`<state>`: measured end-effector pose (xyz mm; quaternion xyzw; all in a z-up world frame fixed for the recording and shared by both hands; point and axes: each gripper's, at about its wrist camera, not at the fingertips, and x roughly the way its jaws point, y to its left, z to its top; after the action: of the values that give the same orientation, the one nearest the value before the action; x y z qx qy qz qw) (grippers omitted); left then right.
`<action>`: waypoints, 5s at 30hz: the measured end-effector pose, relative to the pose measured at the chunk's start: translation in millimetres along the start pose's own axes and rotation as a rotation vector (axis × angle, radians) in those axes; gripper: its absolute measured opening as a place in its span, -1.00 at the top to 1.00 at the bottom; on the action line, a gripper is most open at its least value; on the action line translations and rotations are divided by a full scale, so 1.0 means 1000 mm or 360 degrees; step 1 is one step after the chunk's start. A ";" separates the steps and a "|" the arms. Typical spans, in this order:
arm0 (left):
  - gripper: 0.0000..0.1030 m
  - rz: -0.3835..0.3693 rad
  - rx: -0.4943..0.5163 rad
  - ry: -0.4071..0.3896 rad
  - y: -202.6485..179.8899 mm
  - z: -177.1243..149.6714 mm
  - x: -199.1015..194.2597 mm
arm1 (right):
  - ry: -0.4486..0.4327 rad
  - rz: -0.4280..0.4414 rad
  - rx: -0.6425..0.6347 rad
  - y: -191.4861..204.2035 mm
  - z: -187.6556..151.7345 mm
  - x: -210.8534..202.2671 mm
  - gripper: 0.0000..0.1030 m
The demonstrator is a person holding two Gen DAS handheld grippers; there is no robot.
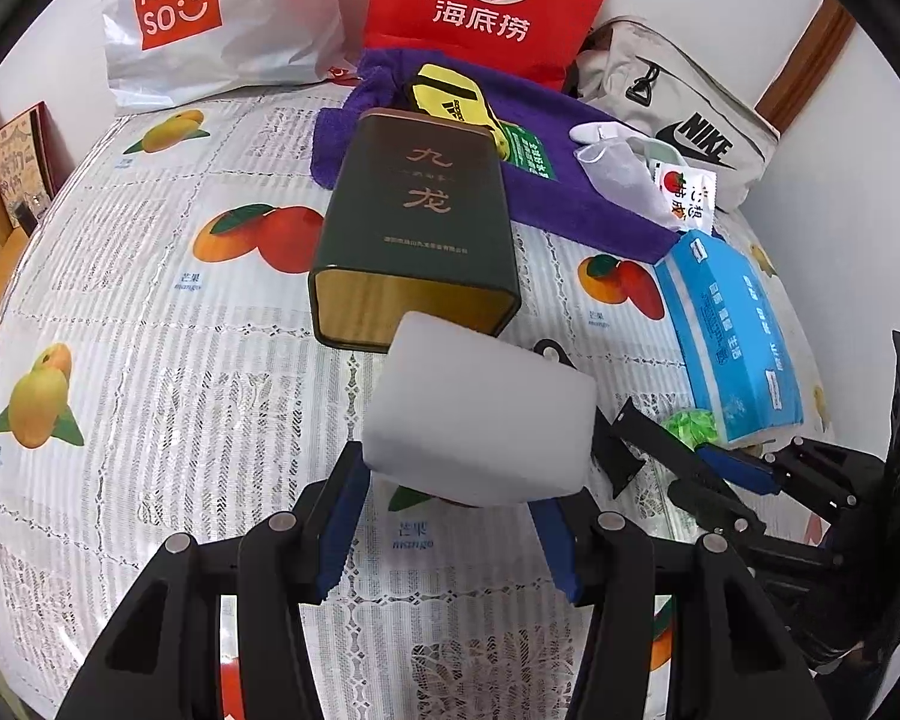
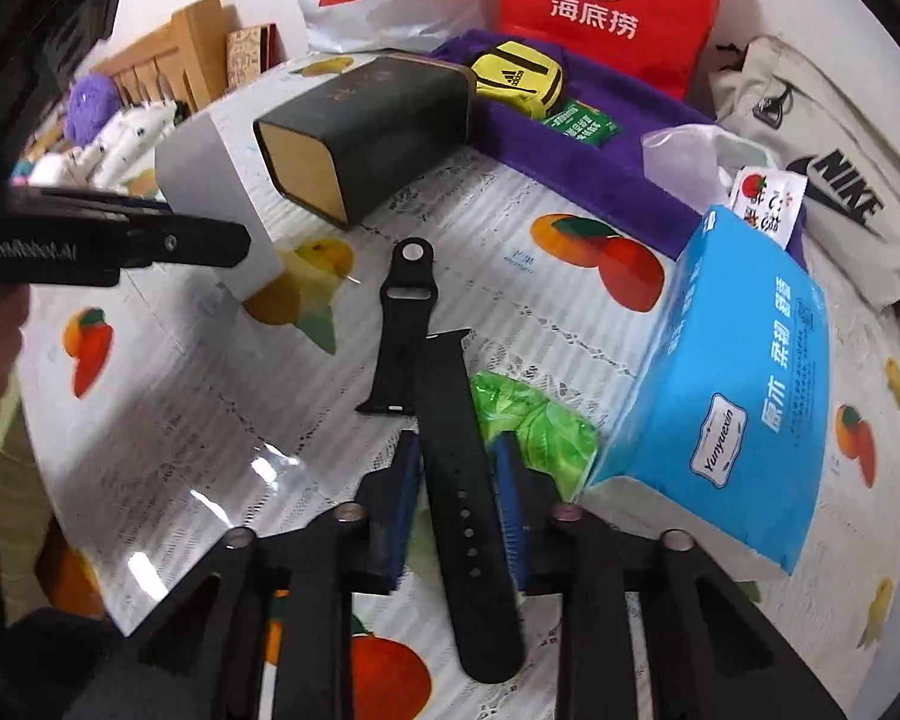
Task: Organize soft objects
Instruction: 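Lift the watch strap with the right tool while the left tool holds the sponge block, then carry the watch strap in the right tool while the left tool carries the sponge to the towel, then release the watch strap onto the towel with the right tool while the left tool releases the sponge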
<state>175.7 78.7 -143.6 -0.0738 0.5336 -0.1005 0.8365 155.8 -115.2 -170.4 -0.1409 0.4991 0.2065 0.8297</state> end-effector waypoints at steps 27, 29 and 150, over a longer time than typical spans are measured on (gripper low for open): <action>0.02 -0.0013 0.0034 -0.0014 -0.003 0.005 -0.010 | 0.0001 0.0296 0.0225 -0.017 0.008 0.003 0.61; 0.01 -0.0014 0.0036 -0.0018 -0.003 0.005 -0.010 | -0.0015 0.0320 0.0210 -0.015 0.009 0.000 0.61; -0.32 0.0054 0.0360 0.0247 -0.130 0.210 0.139 | -0.0422 0.0097 0.0712 -0.252 0.150 -0.017 0.18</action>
<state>411.5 -78.3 -147.8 0.0380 0.5831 -0.1513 0.7973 385.7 -273.3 -79.4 0.0895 0.4232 0.1325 0.8918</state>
